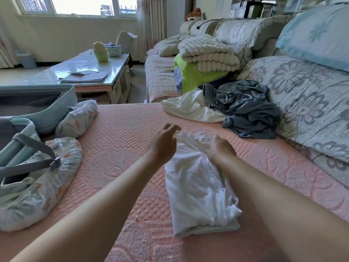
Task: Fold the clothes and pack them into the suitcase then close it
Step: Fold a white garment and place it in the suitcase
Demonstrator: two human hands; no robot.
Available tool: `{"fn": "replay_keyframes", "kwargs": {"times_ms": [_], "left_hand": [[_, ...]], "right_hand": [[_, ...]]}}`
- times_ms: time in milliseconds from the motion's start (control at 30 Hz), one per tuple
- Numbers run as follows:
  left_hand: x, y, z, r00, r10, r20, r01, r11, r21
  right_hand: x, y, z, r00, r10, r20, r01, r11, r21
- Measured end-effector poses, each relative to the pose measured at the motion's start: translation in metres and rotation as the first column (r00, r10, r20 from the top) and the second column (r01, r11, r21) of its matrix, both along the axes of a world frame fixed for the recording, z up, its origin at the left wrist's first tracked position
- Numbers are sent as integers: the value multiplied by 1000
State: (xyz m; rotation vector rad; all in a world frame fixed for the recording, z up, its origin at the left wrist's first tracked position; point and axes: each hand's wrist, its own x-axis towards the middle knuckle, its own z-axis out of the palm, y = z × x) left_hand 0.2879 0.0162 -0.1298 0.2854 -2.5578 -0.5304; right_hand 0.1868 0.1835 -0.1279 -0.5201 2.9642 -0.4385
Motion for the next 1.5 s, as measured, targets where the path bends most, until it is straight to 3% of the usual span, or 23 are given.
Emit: {"fn": "replay_keyframes", "kwargs": {"times_ms": [67, 133, 233, 300, 400, 467, 533, 667, 767, 833, 1033, 1133, 1233, 1400, 1500], "left_hand": [[1, 2, -14, 960, 0, 281, 7, 1000, -23], [3, 3, -29, 853, -52, 519, 55, 998, 10], [3, 2, -43, 787, -52, 615, 58, 998, 11], [5, 3, -43, 783, -23, 622, 52, 998, -28], [17, 16, -37, 812, 40, 582, 101, 973, -208], [31, 29, -34, 834, 11, 552, 184, 937, -297], [46, 41, -33, 842, -66, 535, 254, 924, -285], [79, 64, -34, 799, -186, 571, 408, 866, -290], [100, 71, -40, 787, -151, 598, 402, 861, -312], [111, 69, -42, 791, -134, 597, 379, 873, -307], [138, 71, -38, 837, -338, 431, 488, 816, -310], [145, 76, -36, 838, -439, 323, 539, 755, -373], [150, 82, -25, 822, -503, 267, 563, 785, -258], [161, 75, -25, 816, -485, 315, 571, 760, -310], [165, 78, -30, 822, -464, 330, 562, 751, -345]], "right_hand": [[-2, -1, -7, 999, 17, 38, -20, 997, 73], [-1, -4, -6, 994, 82, 71, -89, 991, 103], [4, 1, -4, 982, 183, 40, -188, 962, 198], [8, 10, -8, 974, 225, 6, -219, 941, 258], [19, 24, -9, 937, 318, -145, -279, 931, 235], [29, 35, -8, 870, 408, -276, -365, 911, 192], [42, 45, -6, 820, 479, -315, -457, 878, 145], [71, 61, -13, 743, 619, -255, -605, 784, 141], [83, 87, -24, 748, 663, 34, -657, 731, 185], [87, 105, -29, 750, 648, 128, -654, 700, 287], [99, 123, -28, 791, 609, 56, -589, 734, 338], [103, 132, -21, 685, 726, -54, -663, 653, 365], [106, 134, -20, 564, 824, -53, -739, 532, 413], [97, 140, -26, 541, 841, 19, -785, 496, 370], [98, 144, -25, 536, 844, -23, -764, 497, 412]]}}
